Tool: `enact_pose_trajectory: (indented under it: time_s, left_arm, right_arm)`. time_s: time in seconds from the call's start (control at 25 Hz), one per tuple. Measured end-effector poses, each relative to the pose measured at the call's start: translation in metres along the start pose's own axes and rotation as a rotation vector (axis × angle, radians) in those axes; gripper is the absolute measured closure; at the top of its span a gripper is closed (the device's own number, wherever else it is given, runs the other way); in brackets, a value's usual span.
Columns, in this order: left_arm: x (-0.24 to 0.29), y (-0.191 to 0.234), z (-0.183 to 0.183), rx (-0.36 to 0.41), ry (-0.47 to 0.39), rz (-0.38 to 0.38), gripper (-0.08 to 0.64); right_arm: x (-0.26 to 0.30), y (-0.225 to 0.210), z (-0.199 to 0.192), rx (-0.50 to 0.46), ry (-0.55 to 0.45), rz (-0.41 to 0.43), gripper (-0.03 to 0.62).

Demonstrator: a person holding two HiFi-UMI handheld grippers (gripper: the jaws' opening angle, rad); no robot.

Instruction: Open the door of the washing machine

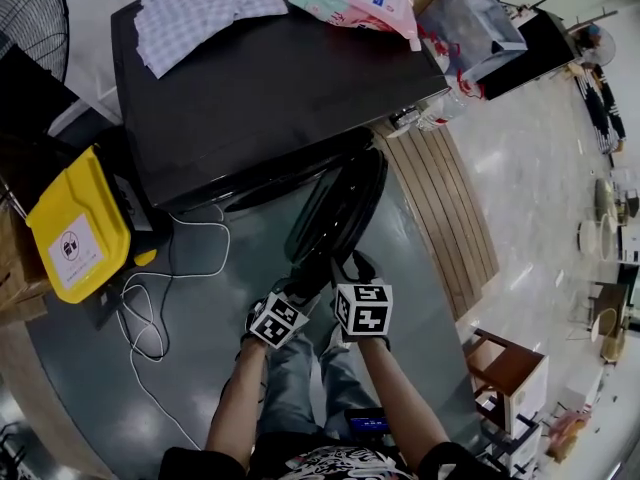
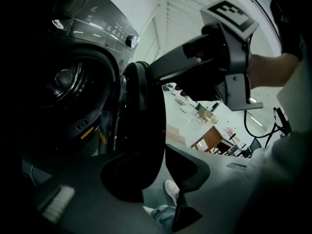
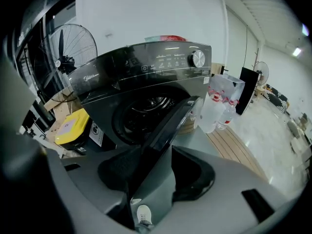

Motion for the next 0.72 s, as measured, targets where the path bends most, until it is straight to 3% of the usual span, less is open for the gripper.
enact_pose_trajectory:
  time_s: [0.24,0.44,0.72]
  left_arm:
    - [-0.035,0.031,-0.006,-0.146,-0.089,0.076,0.436]
    - [-0.058,0.048,0.006,-0.181,-0.175,0.194,0.459]
    - [-0.068,0.055,0.013,-0.274,-0.26,0.246,0.492]
  right_arm:
    - [-0.009,-0.02,-0.017,-0.016,0.028,0.023,0.414]
    - [-0.02,-0.046,-0.035,-0.039,0.053,-0.039,0.43]
    - [-0.036,-0.097,-0.057,0.004,0.058,-0.14,0.46]
Point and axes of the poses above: the fingertips, and each gripper's own axes: x forward along the fingers, y to its left, z out of its top, the point moved 1 cm from there along -x, backward along the fingers, and after that the axes turned 12 degrees about y, right-handed, at the moved point
